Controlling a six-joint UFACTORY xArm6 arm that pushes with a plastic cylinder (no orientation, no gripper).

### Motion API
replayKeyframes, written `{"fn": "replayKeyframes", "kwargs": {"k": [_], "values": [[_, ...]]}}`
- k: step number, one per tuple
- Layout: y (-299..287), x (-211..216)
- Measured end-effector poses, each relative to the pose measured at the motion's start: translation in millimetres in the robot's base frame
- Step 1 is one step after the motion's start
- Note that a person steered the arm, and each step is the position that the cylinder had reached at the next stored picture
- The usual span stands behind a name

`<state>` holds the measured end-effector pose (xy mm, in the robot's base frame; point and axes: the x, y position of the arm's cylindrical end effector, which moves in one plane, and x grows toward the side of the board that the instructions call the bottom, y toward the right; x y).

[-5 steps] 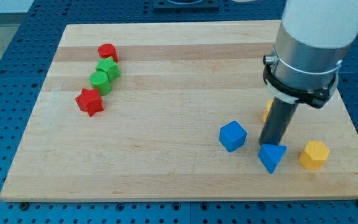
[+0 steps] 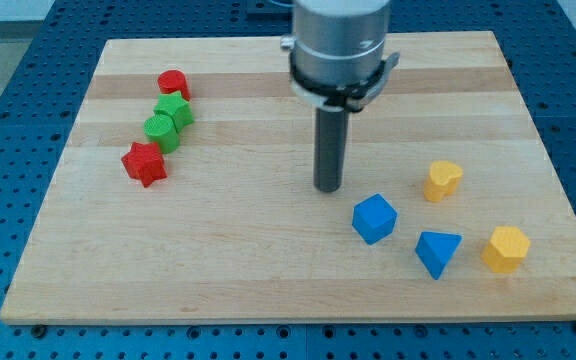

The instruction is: Slide blue cube to the blue triangle

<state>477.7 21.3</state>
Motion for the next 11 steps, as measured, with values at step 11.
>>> {"fn": "replayKeyframes", "kwargs": {"k": [11], "values": [[25,36]]}}
